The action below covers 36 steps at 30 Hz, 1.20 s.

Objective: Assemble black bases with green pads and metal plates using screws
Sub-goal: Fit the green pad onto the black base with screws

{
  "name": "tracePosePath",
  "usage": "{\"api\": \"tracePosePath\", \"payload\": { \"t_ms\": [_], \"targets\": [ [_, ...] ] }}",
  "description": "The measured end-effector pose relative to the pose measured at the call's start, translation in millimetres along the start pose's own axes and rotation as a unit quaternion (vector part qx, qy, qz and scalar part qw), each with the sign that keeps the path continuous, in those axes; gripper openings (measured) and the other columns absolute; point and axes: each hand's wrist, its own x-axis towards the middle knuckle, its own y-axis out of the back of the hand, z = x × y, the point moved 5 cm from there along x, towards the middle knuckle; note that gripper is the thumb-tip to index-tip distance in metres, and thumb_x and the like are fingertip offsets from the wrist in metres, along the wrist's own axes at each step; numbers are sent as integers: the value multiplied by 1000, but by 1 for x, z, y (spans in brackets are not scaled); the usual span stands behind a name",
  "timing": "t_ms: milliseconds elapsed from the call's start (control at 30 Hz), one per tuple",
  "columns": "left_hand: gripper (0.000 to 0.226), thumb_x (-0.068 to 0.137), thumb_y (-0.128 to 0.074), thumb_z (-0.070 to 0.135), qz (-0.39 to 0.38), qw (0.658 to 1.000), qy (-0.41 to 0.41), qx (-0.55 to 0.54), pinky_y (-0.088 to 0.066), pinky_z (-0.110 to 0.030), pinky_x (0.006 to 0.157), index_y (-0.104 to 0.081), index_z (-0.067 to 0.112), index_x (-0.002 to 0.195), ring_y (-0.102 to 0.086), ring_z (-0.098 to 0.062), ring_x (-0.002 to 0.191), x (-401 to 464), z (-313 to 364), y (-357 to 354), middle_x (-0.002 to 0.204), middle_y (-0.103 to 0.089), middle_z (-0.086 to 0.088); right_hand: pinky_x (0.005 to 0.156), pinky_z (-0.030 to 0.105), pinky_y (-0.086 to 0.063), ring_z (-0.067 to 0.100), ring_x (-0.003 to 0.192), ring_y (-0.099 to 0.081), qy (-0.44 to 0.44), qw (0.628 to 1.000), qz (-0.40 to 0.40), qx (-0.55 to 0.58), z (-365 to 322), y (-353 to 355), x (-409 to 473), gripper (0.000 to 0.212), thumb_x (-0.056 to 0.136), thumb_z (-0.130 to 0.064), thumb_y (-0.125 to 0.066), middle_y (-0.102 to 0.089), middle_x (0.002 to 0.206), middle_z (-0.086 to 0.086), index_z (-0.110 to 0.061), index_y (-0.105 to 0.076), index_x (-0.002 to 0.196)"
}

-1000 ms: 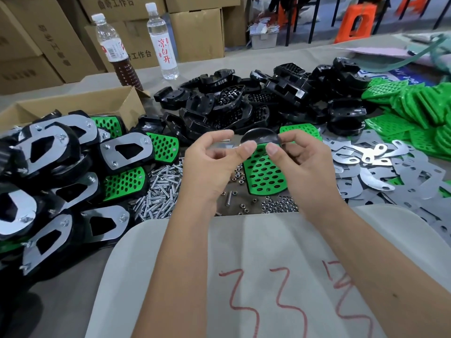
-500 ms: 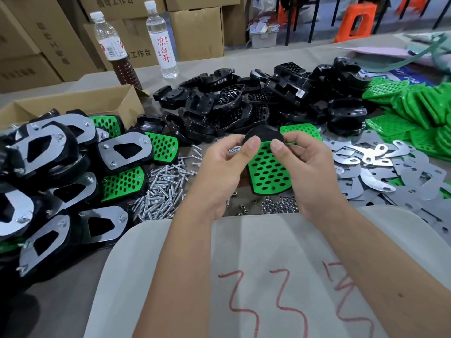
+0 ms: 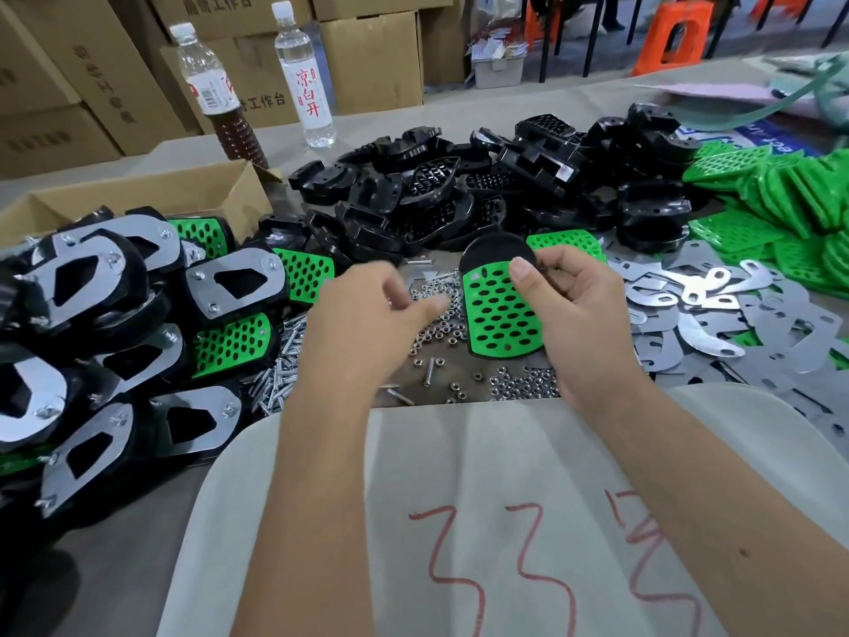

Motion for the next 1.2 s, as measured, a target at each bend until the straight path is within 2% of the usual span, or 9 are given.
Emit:
{"api": "tracePosePath", "payload": {
  "t_ms": [100, 233, 433, 567, 733, 900, 967, 1067, 1200],
  "targets": [
    [38, 69, -94, 47, -152, 980, 58, 118, -46, -28, 60, -67, 20, 74, -68, -16, 70, -10, -8, -2, 73, -70, 3, 71, 72, -55, 56, 101, -63, -13, 1000, 19, -12, 0, 1, 0, 19, 100, -24, -69, -67, 105, 33, -5, -66, 101],
    [29, 73, -93, 39, -180, 966, 25, 185, -50, -28, 70, -71, 19, 73, -68, -20, 84, -12, 3, -12, 80, -70, 3, 68, 73, -53, 55, 101, -63, -10, 1000, 14, -20, -1, -1, -1, 20, 99, -27, -70, -68, 104, 31, -6, -66, 99],
    [19, 79, -81, 8, -164, 986, 38, -24, -45, -22, 53, -70, 18, 67, -59, -19, 54, -10, -5, -15, 62, -64, 0, 73, 75, -52, 59, 97, -62, 10, 1000, 26, -10, -4, -1, -2, 27, 89, -36, -72, -67, 100, 34, -11, -67, 97],
    [19, 82, -72, 1, -138, 972, -27, -190, -53, -33, 53, -65, 12, 68, -63, -24, 52, -7, 5, -9, 62, -68, -8, 68, 72, -52, 50, 69, -60, 27, 998, 57, -12, -3, 3, 0, 22, 88, -37, -72, -60, 84, 41, -17, -63, 93],
    [13, 89, -65, -1, -140, 962, -86, -219, -61, -42, 51, -63, 3, 77, -70, -28, 51, -9, 20, -21, 71, -73, -19, 60, 60, -50, 27, 61, -48, 43, 995, 89, -29, 1, 8, 2, 25, 88, -39, -72, -59, 72, 34, -17, -62, 94],
    [17, 93, -65, -3, -157, 963, -70, -208, -49, -26, 38, -61, 1, 78, -69, -23, 45, -7, 18, -34, 64, -70, -18, 63, 68, -53, 53, 67, -60, 50, 993, 107, -9, 4, 12, 5, 31, 84, -45, -74, -62, 81, 40, -17, -61, 92],
    [19, 95, -66, -1, -172, 963, -54, -201, -45, -23, 37, -61, 3, 77, -68, -23, 44, -8, 17, -40, 63, -70, -17, 62, 67, -53, 48, 65, -61, 55, 993, 108, -9, 4, 12, 5, 32, 85, -44, -74, -62, 81, 40, -16, -61, 93],
    [22, 96, -66, 0, -180, 958, -48, -217, -53, -30, 44, -60, 5, 76, -69, -29, 48, -6, 17, -44, 70, -72, -17, 56, 54, -50, 28, 59, -48, 72, 991, 108, -14, 4, 13, 5, 27, 90, -37, -74, -58, 70, 36, -14, -60, 94],
    [24, 100, -65, 7, -167, 958, -54, -225, -48, -25, 40, -61, 4, 77, -68, -28, 45, -5, 18, -46, 65, -72, -11, 53, 30, -33, 13, 48, -34, 109, 988, 103, -48, 1, 14, 3, 22, 95, -29, -73, -47, 51, 5, -14, -58, 94]
  ]
}}
